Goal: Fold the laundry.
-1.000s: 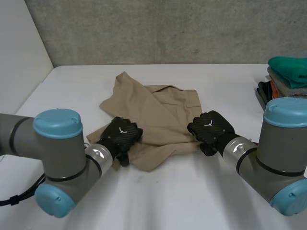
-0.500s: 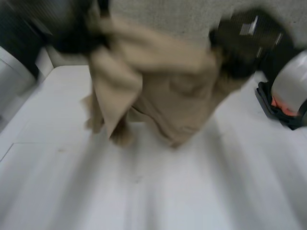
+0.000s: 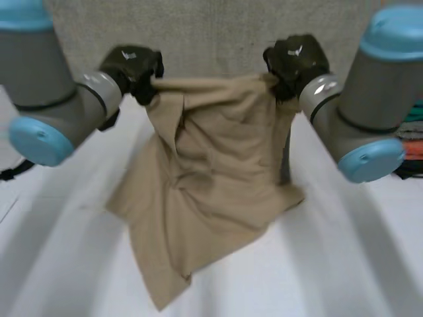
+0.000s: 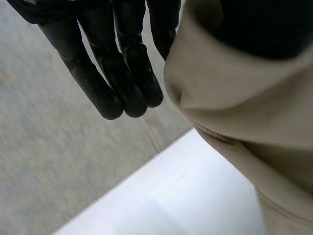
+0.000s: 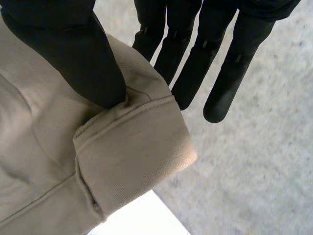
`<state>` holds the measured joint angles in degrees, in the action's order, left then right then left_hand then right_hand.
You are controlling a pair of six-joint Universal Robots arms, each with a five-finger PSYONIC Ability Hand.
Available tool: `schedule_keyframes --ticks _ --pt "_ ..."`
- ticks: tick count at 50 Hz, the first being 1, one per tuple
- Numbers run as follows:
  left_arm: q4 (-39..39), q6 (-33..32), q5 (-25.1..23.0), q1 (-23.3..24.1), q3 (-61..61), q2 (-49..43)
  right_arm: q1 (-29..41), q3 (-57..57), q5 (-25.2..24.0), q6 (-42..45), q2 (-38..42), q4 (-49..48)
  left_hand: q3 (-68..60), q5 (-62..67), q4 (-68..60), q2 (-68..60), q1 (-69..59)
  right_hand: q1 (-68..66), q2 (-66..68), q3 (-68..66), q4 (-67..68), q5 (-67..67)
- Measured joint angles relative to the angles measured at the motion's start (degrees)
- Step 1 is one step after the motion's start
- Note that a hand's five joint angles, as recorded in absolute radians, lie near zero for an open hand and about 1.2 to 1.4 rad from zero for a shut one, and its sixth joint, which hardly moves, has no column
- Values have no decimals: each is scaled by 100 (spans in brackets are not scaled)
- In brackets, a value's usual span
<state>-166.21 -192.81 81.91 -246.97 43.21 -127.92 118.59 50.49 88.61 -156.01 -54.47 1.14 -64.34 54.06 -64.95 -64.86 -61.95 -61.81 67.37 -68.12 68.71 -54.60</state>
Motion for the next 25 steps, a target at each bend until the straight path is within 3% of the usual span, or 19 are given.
schedule_keyframes --ticks 1,2,3,4,5,6,7,9,13,18,25 --pt "-39 -2 5 -3 -20 -90 -2 6 22 16 37 -35 0 0 0 0 0 1 -3 4 -3 0" --pt "-165 -7 23 -10 -101 -380 -20 19 150 115 279 -252 1392 -1379 1436 1444 1479 32 -306 352 -386 83" --pt "-231 -8 38 -13 -165 -533 -29 14 188 153 372 -337 1392 -1379 1436 1444 1479 416 -813 864 -899 571" --pt "-306 -6 82 -17 -274 -732 -50 -19 269 235 563 -504 2818 -2844 2905 3009 3086 1522 -1964 1973 -1998 1697" --pt "-306 -6 82 -17 -274 -732 -50 -19 269 235 563 -504 2818 -2844 2905 3009 3086 1522 -1964 1973 -1998 1697" --pt "-389 0 205 -20 -510 -1039 -54 -27 284 253 604 -537 4710 -4701 4830 4788 4935 1995 -2441 2434 -2343 2062" --pt "-395 4 239 -20 -567 -1092 -79 -103 370 379 877 -752 4710 -4701 4830 4788 4935 3763 -4225 4169 -4194 3992" --pt "-320 44 489 -26 -834 -1236 -110 -177 467 527 1076 -914 5225 -5129 5336 5269 5100 4841 -5369 5410 -5448 5085" --pt "-31 138 881 -31 -983 -995 -226 -90 544 638 979 -966 5241 -5129 5351 5299 5100 4865 -5500 5609 -5674 5183" --pt "129 170 1081 -9 -431 -94 -457 321 391 497 285 -763 5241 -5129 5351 5300 5100 4865 -5500 5609 -5675 5183" --pt "48 -293 920 208 1417 1528 -780 1035 -464 339 -882 524 5241 -5129 5351 5313 5099 4807 -5408 5496 -5559 5091"
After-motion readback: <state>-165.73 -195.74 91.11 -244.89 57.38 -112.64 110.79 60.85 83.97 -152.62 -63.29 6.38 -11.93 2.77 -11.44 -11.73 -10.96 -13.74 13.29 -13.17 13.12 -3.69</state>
